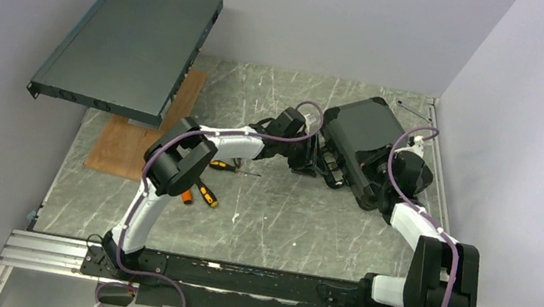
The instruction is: Pack up texas hold em set
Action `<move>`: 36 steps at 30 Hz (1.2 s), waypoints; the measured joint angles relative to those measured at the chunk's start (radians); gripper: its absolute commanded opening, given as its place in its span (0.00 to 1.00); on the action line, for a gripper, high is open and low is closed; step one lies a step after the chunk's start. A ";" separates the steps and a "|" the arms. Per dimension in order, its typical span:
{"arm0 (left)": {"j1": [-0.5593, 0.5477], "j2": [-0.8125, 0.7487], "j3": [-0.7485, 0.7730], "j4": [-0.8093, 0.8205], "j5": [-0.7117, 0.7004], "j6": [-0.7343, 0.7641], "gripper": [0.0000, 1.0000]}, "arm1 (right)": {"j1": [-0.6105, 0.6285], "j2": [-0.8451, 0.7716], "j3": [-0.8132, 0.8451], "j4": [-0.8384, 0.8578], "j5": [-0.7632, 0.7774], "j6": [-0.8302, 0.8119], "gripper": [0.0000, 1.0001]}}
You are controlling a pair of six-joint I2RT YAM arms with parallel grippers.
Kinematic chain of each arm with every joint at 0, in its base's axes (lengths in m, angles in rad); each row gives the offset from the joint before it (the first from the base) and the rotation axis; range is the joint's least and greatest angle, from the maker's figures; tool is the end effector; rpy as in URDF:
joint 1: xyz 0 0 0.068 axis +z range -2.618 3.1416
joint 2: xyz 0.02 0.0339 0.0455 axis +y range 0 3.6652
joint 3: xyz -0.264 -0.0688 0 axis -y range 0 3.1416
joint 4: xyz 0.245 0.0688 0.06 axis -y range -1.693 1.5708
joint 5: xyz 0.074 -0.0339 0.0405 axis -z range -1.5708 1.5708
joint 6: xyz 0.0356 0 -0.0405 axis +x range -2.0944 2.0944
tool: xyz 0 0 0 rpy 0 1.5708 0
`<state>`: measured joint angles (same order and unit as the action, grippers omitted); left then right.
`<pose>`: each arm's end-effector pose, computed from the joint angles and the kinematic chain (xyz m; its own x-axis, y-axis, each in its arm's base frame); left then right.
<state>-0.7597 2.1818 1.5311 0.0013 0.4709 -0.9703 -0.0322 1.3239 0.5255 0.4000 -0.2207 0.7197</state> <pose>0.3419 -0.3471 0.1651 -0.9703 -0.0924 -0.2237 0.1331 0.5681 -0.8121 0.2698 -0.0009 0.1937 -0.4038 0.6565 -0.6371 0.1276 0.7300 0.6714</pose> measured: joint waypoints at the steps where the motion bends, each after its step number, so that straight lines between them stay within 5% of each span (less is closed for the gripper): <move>1: 0.000 0.010 0.007 0.003 -0.005 -0.011 0.48 | 0.000 -0.002 0.000 0.002 0.002 0.002 0.16; 6: 0.001 0.060 0.055 0.020 -0.030 -0.048 0.47 | 0.000 -0.005 -0.006 0.010 0.004 0.011 0.17; 10: 0.001 0.089 0.080 0.027 -0.051 -0.077 0.37 | -0.002 -0.014 -0.016 0.016 0.006 0.017 0.17; 24: 0.010 0.130 0.097 0.074 -0.110 -0.188 0.39 | -0.006 -0.031 -0.016 -0.005 0.005 0.018 0.17; 32: 0.010 0.141 0.115 0.083 -0.118 -0.200 0.21 | -0.006 -0.031 -0.017 -0.005 0.002 0.018 0.17; 36: 0.009 0.141 0.141 0.117 -0.114 -0.197 0.22 | -0.006 -0.031 -0.017 -0.005 0.002 0.018 0.17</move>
<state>-0.7506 2.3230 1.6718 0.1181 0.3565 -1.1671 -0.0387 1.2934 0.5087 0.3950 -0.2188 0.7372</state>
